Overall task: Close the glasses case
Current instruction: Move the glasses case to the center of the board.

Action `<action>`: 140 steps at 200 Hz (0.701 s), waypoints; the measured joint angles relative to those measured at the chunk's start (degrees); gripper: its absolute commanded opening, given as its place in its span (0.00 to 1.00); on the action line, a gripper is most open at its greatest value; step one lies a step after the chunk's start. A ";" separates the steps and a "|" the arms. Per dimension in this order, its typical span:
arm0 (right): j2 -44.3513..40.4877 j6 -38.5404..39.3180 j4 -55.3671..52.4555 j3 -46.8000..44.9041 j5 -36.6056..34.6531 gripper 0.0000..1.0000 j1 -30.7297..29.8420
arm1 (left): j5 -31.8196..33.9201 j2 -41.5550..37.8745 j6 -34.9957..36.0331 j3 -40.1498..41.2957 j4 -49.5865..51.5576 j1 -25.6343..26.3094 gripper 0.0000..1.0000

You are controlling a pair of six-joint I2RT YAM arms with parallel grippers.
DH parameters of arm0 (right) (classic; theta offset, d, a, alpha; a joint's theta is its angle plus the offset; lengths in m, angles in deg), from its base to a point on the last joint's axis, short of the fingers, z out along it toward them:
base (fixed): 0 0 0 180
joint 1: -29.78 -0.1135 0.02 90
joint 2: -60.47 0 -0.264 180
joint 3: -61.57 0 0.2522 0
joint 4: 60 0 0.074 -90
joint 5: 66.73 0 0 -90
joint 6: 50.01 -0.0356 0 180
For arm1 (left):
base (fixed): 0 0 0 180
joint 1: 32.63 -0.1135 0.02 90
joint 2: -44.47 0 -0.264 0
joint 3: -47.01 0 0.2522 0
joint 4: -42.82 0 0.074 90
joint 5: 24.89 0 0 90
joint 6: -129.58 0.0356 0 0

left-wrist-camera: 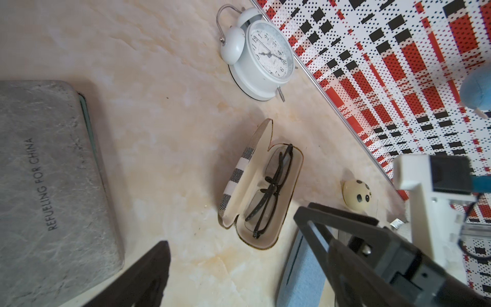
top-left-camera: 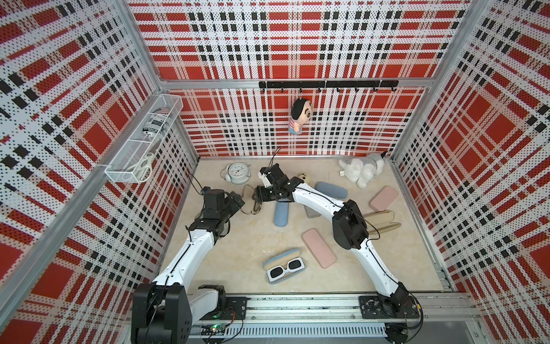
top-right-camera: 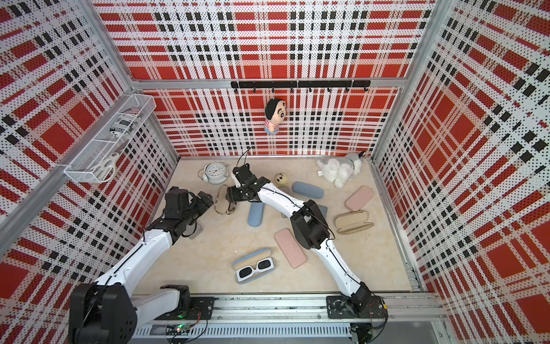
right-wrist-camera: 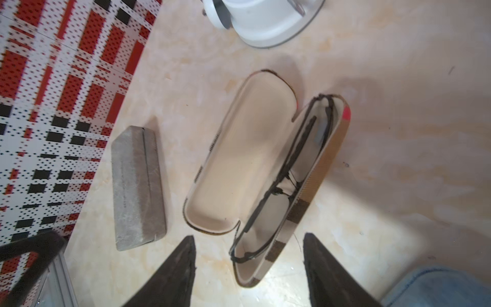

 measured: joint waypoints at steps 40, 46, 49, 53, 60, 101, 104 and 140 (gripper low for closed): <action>0.00 -1.03 0.20 -3.54 0.66 0.61 0.57 | -0.09 0.00 -0.02 0.02 -0.04 -0.28 0.93; 0.00 -1.36 0.20 -4.02 0.85 0.59 0.61 | -0.09 0.00 -0.02 0.02 -0.04 -0.28 0.93; 0.00 -1.44 0.20 -4.22 0.98 0.58 0.61 | -0.09 0.00 -0.02 0.02 -0.04 -0.28 0.93; 0.00 -1.66 0.17 -4.46 1.20 0.57 0.63 | -0.09 0.00 -0.02 0.04 -0.04 -0.28 0.93; 0.00 -1.75 0.20 -4.72 1.55 0.55 0.66 | -0.09 0.00 -0.02 0.07 -0.04 -0.28 0.93; 0.00 -2.71 2.05 -5.07 3.98 0.51 0.66 | -0.07 -0.15 -0.04 1.16 -0.09 -0.28 0.93; 0.00 -2.78 2.23 -5.14 4.11 0.50 0.66 | -0.07 -0.17 -0.07 1.29 -0.07 -0.28 0.93; 0.00 -3.26 3.23 -5.66 5.62 0.44 0.66 | -0.07 -0.35 -0.13 2.34 -0.02 -0.28 0.94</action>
